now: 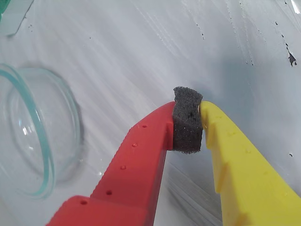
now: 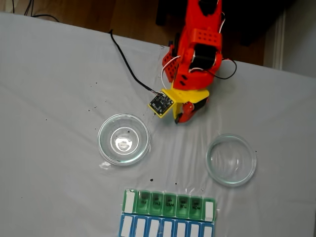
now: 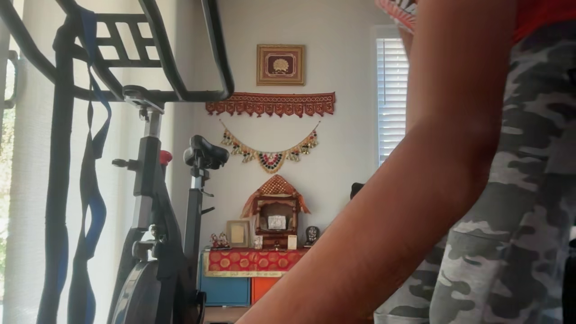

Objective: Sort medicines into box.

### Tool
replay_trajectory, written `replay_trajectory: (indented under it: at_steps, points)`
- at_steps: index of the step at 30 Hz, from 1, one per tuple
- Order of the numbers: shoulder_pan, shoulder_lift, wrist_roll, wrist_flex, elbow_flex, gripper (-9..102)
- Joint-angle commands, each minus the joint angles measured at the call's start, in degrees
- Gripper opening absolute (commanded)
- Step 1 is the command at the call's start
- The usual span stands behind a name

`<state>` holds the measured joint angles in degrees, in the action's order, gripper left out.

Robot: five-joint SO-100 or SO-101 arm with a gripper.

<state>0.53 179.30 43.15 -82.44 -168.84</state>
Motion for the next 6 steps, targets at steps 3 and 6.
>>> replay_trajectory:
  at_steps: [3, 6]
  points:
    - [0.09, -0.35, -0.53, -1.41, 0.44, 2]
    - [0.09, -0.35, -0.53, -1.41, 0.44, 2]
